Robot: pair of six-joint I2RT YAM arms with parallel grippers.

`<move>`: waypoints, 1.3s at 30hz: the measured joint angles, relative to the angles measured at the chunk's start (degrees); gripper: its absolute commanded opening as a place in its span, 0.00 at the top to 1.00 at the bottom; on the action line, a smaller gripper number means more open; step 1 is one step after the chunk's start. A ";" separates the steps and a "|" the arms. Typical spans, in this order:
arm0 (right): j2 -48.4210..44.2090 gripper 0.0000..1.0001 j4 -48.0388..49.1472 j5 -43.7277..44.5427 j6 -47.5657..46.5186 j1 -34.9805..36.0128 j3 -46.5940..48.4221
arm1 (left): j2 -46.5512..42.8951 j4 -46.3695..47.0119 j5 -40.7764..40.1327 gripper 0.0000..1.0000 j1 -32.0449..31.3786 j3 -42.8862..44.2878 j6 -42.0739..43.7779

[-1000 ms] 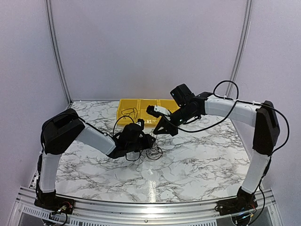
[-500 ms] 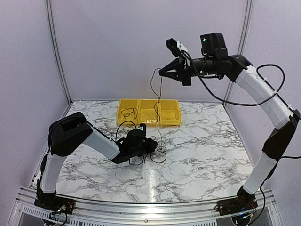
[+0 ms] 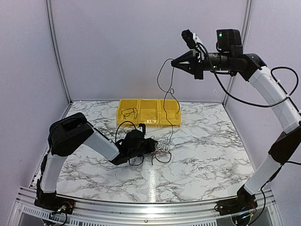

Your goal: Untangle the cables

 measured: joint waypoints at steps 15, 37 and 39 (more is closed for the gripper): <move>-5.46 1.00 6.34 0.57 -0.68 -0.15 -25.27 | -24.61 8.90 -3.48 0.42 -0.22 -25.73 8.28; -5.97 1.00 18.73 -4.76 -1.51 3.63 -45.53 | -36.41 -3.17 9.03 0.45 -0.22 -16.72 28.26; -5.97 1.00 18.93 -4.83 -1.75 4.44 -45.79 | -35.54 -4.70 9.90 0.47 -0.20 -14.95 30.23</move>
